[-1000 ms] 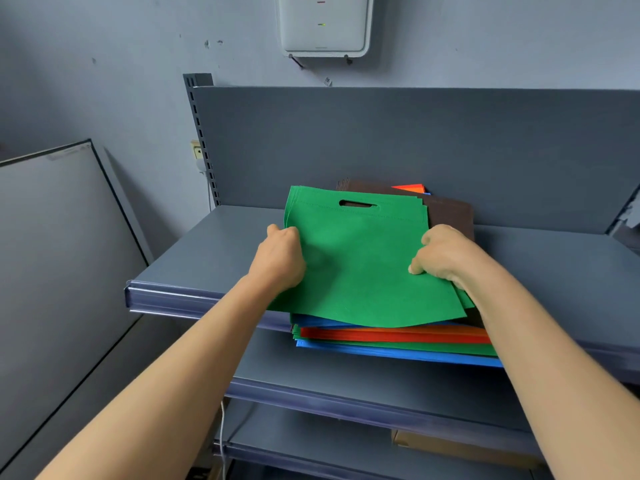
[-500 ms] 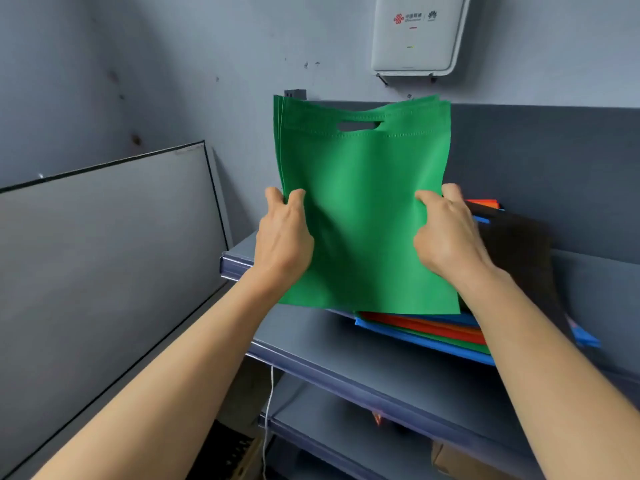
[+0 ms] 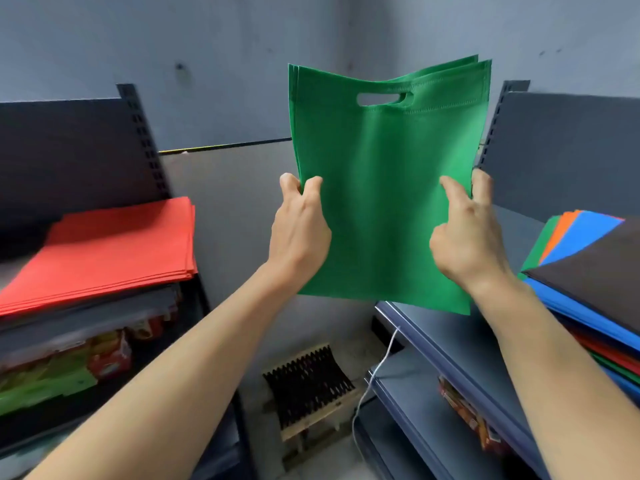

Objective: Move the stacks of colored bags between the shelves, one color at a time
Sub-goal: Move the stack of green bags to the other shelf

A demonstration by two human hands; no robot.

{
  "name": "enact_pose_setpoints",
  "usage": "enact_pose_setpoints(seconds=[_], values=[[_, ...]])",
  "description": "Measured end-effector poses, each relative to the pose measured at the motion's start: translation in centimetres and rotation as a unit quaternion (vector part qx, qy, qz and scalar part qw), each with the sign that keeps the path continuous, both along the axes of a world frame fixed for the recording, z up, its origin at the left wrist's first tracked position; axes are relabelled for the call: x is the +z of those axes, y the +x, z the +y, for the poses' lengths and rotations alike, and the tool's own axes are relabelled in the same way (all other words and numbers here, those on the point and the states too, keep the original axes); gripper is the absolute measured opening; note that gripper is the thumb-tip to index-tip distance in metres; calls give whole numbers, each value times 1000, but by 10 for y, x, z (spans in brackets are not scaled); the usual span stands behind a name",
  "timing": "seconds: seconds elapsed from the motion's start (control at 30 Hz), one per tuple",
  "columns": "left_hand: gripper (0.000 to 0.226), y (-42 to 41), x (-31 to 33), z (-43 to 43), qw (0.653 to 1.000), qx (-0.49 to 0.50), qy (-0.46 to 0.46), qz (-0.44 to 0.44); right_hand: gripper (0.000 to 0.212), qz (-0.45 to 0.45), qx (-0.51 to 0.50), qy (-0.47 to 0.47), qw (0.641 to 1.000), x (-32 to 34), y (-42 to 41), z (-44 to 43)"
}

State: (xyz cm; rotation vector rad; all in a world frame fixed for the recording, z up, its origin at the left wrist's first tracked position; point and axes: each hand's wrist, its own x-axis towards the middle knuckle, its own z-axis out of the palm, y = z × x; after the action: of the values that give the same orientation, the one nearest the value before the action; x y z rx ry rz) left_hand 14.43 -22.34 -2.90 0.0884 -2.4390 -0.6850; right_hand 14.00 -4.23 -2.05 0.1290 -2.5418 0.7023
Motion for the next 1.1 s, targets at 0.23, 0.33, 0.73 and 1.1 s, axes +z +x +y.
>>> enact_pose_setpoints(seconds=[0.23,0.33,0.73,1.1], values=[[58,56,9,-102,992,124,-7,26,68,8,125,0,992,9,12,-109],[56,84,8,-149,986,161,-5,36,68,0,175,-2,985,10,23,-162],[52,211,1,-395,945,326,-14,31,66,-5,342,-5,940,4,105,-430],[54,268,-8,-507,910,413,3,17,63,-30,436,-7,900,-2,139,-566]])
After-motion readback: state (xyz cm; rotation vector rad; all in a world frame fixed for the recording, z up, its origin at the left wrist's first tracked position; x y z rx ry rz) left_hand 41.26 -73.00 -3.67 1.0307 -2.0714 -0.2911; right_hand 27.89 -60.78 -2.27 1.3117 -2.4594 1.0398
